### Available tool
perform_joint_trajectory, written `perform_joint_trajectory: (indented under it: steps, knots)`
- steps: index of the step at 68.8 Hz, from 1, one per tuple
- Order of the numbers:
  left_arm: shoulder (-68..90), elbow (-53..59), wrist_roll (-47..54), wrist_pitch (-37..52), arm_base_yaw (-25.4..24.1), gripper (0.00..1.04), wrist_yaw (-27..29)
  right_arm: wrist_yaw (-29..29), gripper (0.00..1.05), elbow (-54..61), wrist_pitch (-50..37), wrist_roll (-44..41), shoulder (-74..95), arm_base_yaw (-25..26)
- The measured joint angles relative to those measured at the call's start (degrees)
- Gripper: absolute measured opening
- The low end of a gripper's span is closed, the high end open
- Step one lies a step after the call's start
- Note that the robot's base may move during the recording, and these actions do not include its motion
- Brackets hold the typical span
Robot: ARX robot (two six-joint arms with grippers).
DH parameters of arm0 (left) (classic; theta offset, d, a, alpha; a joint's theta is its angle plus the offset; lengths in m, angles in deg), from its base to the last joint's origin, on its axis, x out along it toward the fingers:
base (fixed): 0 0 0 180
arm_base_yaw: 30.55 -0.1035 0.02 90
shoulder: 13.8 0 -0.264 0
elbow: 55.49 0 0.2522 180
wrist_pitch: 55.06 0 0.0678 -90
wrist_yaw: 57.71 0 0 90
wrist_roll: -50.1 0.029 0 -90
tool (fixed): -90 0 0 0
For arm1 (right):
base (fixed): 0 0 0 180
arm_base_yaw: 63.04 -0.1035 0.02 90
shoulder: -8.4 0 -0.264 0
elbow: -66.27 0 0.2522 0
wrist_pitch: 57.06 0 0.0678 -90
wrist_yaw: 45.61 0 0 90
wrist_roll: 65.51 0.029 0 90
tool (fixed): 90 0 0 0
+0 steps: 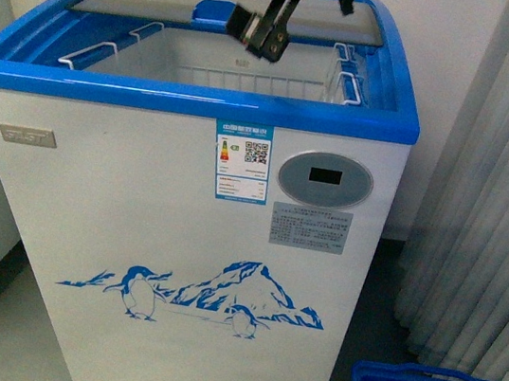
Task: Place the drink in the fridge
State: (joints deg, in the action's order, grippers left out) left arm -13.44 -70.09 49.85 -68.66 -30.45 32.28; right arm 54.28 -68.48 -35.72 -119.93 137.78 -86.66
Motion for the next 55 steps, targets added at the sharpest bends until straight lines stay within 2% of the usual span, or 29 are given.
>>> perform_joint_trajectory:
  steps: [4,10,18,24,31,36,42,46,55]
  knots:
    - [0.0,0.0,0.0,-0.04,0.0,0.03,0.0,0.66,0.97,10.4,-3.19,8.13,-10.14,0.79]
    - [0.0,0.0,0.0,-0.04,0.0,0.03,0.0,2.43,0.97,21.62,-1.57,17.31,-21.84,2.58]
    - [0.0,0.0,0.0,-0.07,0.0,0.03,0.0,3.26,0.97,37.55,10.84,33.81,-40.76,8.63]
    - [0.0,0.0,0.0,-0.07,0.0,0.03,0.0,-0.15,0.97,47.08,22.34,44.35,-54.53,14.4]
    - [0.0,0.0,0.0,-0.07,0.0,0.03,0.0,-6.58,0.97,54.55,34.73,51.17,-70.27,18.67]
    - [0.0,0.0,0.0,-0.07,0.0,0.03,0.0,-8.83,0.97,56.59,41.46,52.81,-79.84,20.24]
    - [0.0,0.0,-0.02,-0.07,0.0,0.03,0.04,-9.88,0.81,69.2,21.92,53.37,-95.58,22.84]
    - [0.0,0.0,0.0,-0.09,0.0,0.03,0.02,-9.73,0.71,76.11,12.2,53.55,-103.38,23.37]
    - [0.0,0.0,0.0,-0.09,0.0,0.03,-0.02,-9.75,0.48,87.38,3.37,53.59,-109.44,23.45]
